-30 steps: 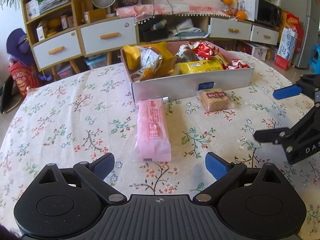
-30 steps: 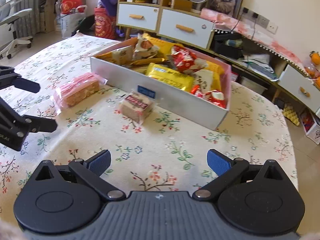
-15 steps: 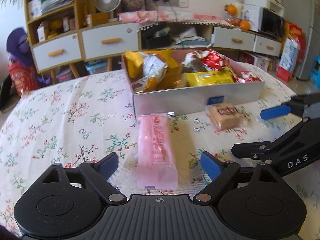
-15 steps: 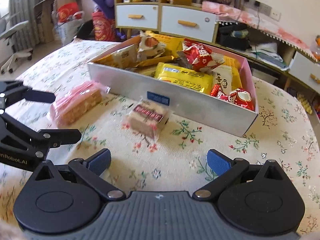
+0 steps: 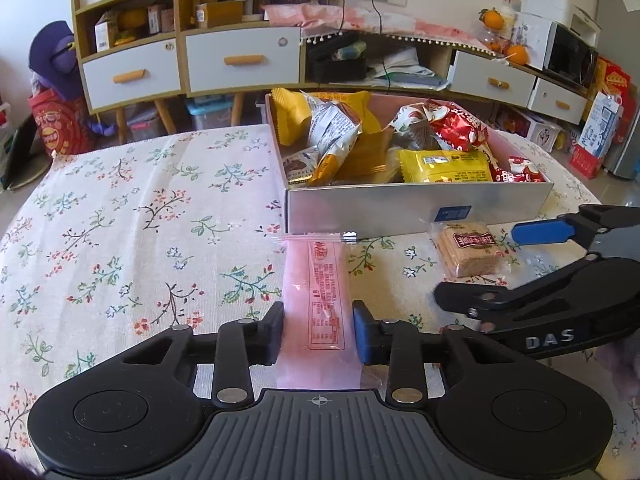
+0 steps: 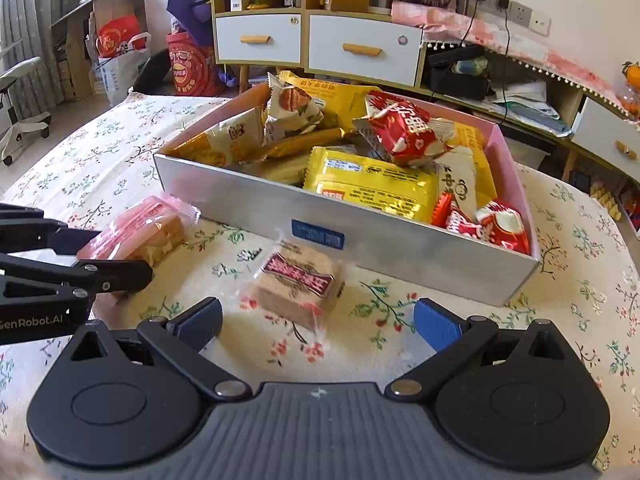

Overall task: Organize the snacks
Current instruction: 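Grasp the pink pack with the left tool while the right tool grasps the square pastry pack, then carry the pink pack and pastry pack into the box and open both tools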

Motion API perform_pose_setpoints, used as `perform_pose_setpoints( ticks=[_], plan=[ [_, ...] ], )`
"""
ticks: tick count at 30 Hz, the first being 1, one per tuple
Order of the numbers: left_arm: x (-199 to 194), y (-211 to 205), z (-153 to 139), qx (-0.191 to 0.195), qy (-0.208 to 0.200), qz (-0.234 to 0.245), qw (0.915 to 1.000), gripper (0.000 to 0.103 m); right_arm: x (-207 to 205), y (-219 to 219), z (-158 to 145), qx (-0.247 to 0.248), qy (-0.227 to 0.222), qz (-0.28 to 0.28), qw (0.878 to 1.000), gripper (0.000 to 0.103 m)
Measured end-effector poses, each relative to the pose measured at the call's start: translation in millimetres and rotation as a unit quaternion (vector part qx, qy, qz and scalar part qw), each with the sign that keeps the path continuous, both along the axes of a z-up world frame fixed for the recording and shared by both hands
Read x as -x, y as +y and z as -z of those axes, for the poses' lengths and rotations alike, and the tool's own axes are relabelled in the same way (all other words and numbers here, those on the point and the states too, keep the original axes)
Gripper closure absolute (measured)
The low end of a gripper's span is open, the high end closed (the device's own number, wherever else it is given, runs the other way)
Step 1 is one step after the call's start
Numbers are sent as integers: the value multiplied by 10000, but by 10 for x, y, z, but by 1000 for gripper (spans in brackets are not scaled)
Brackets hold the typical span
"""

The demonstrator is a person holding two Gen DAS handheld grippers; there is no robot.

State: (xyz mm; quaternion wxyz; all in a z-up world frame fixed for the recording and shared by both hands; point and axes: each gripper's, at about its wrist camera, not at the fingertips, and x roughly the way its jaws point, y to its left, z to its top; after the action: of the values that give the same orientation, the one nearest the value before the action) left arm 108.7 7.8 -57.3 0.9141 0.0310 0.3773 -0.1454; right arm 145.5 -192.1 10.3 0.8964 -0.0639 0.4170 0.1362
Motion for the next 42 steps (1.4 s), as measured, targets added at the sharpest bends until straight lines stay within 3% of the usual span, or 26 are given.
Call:
perform_pose_setpoints(
  ticks=[10, 15, 17, 22, 32, 42],
  plan=[
    [10, 52, -26, 2, 135, -87, 9999, 72, -83, 120, -40, -82, -6, 37, 10000, 21],
    [25, 66, -35, -31, 165, -65, 9998, 72, -87, 133, -49, -134, 13, -65, 9999, 36],
    [36, 63, -37, -48, 178, -36, 9998, 72, -72, 131, -63, -134, 14, -141, 9998, 49],
    [83, 36, -41, -147, 167, 83, 9997, 72, -36, 95, -104, -105, 8, -237, 9997, 62],
    [138, -33, -77, -270, 135, 320, 9990, 72, 73, -22, -138, -96, 25, -399, 9992, 64],
    [182, -96, -219, -160, 78, 480, 9987, 73, 128, -106, -273, -246, -126, -420, 9987, 64]
  ],
)
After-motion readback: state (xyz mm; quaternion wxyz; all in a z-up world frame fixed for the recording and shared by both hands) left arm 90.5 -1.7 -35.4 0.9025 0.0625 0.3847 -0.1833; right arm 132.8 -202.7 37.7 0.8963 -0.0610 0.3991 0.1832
